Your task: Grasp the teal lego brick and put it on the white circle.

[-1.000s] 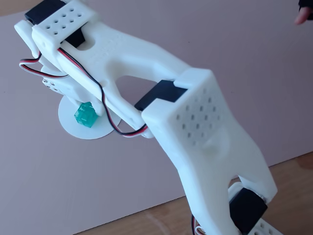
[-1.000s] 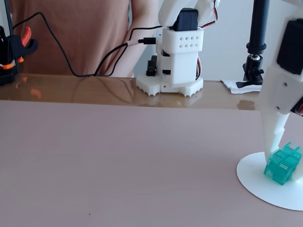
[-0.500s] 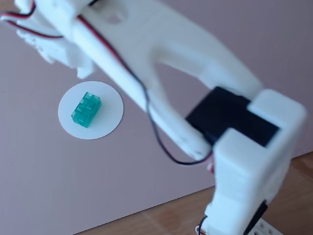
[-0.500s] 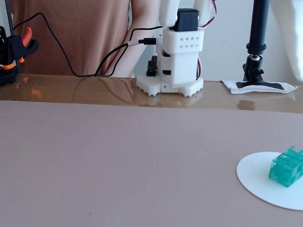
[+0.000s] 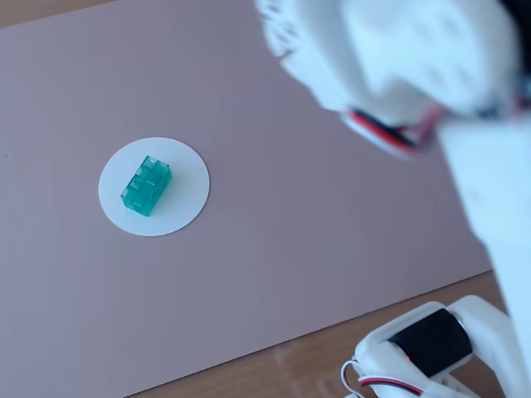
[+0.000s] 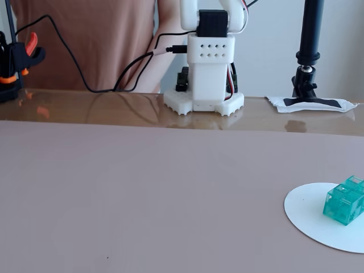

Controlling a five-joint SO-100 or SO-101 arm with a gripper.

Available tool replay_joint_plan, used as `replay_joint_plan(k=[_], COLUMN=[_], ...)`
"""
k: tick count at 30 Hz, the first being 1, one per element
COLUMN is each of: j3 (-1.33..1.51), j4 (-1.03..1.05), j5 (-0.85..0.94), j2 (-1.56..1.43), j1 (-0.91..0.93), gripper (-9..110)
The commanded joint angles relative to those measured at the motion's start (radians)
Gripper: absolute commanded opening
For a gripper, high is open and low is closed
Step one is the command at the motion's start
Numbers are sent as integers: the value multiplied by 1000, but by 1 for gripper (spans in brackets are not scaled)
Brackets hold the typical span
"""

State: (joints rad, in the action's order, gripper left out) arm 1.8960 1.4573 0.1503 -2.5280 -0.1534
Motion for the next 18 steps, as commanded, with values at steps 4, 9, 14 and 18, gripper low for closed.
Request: replay_joint_plan(k=[4, 9, 14, 18], j3=[296, 522, 733, 865], j4=[-114, -178, -204, -230], j5=[58, 97, 87, 69], j2=[-457, -664, -827, -827], j1=[115, 146, 170, 169], gripper=[0, 0, 0, 0])
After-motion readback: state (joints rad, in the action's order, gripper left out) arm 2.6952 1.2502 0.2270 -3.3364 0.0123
